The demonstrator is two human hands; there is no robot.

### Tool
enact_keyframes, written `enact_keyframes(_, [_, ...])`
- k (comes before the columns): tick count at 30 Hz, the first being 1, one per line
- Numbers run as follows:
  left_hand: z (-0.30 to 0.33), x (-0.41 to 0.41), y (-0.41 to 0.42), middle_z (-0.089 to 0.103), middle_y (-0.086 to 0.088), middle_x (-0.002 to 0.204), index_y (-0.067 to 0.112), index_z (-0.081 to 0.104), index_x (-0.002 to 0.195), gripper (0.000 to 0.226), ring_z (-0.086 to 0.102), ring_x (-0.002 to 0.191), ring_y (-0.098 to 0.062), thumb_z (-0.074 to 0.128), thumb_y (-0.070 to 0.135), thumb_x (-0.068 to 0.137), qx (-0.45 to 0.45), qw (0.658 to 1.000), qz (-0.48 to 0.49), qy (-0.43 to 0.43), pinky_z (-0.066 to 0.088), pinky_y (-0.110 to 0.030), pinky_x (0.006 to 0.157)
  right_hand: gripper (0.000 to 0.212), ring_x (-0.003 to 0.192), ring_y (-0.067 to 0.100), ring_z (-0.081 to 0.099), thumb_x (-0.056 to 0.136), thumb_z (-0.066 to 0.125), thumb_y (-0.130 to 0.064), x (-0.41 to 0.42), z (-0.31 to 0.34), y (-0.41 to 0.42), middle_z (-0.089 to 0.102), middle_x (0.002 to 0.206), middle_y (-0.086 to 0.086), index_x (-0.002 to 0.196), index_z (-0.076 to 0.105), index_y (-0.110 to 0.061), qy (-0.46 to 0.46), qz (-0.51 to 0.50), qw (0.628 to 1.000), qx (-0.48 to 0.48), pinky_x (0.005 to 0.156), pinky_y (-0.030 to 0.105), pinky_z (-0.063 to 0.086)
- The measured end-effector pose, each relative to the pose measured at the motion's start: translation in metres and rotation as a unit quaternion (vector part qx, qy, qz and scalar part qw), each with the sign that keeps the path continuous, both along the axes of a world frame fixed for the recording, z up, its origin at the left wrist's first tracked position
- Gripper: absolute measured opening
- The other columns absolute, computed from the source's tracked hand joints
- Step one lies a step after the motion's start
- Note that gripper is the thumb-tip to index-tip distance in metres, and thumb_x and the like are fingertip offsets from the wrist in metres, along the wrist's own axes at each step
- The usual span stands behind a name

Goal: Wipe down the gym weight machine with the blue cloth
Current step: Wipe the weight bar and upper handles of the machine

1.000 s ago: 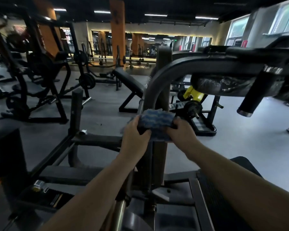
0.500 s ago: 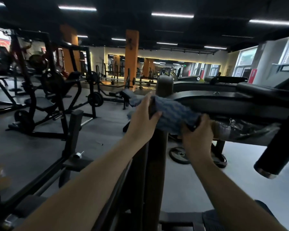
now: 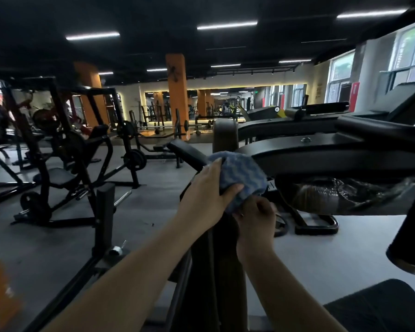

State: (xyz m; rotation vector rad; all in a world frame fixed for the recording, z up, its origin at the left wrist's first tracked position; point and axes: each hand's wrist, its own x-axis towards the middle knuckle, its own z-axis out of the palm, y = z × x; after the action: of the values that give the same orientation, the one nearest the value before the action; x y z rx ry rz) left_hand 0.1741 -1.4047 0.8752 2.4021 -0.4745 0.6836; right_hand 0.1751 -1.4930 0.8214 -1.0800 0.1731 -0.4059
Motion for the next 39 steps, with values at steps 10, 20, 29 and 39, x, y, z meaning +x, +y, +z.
enact_keyframes(10, [0.045,0.029,-0.031,0.044,-0.004,0.142,0.022,0.022,0.145,0.081,0.045,0.128,-0.028,0.055,0.056,0.08,0.233,0.968,0.002,-0.096,0.034,-0.042,0.108,0.046,0.103,0.014,0.063,0.096,0.045,-0.043,-0.019,0.05,-0.009,0.063,0.12,0.003,0.135,0.047,-0.019,-0.082,0.09,0.984,0.127,0.075,0.023,0.053])
enact_keyframes(20, [-0.013,0.019,0.02,0.05,0.007,0.128,0.023,0.029,0.143,0.067,0.051,0.115,-0.012,0.06,0.036,0.085,0.023,0.999,-0.035,-0.019,0.038,-0.023,0.091,0.053,0.096,-0.01,0.054,0.074,0.045,-0.064,-0.015,0.003,0.015,0.056,0.105,-0.023,0.121,0.045,-0.039,-0.082,0.136,0.975,-0.155,0.088,0.015,0.043])
enact_keyframes(29, [-0.108,0.012,0.048,0.06,0.005,0.103,0.015,0.033,0.137,0.055,0.061,0.098,-0.018,0.059,0.012,0.088,-0.208,0.964,-0.036,0.159,0.052,-0.036,0.086,0.057,0.102,0.018,0.059,0.095,0.045,-0.04,-0.015,-0.035,0.027,0.058,0.101,-0.005,0.145,0.026,-0.022,-0.018,0.175,0.906,-0.385,0.084,0.03,0.047])
enact_keyframes(39, [-0.007,0.02,0.016,0.049,-0.007,0.137,0.012,0.036,0.141,0.062,0.047,0.123,-0.022,0.054,0.035,0.087,-0.026,0.996,-0.083,0.012,0.035,-0.028,0.101,0.064,0.119,0.015,0.055,0.08,0.052,-0.044,-0.012,0.009,0.008,0.057,0.13,0.0,0.14,0.039,-0.026,-0.163,0.127,0.974,-0.09,0.104,0.04,0.042])
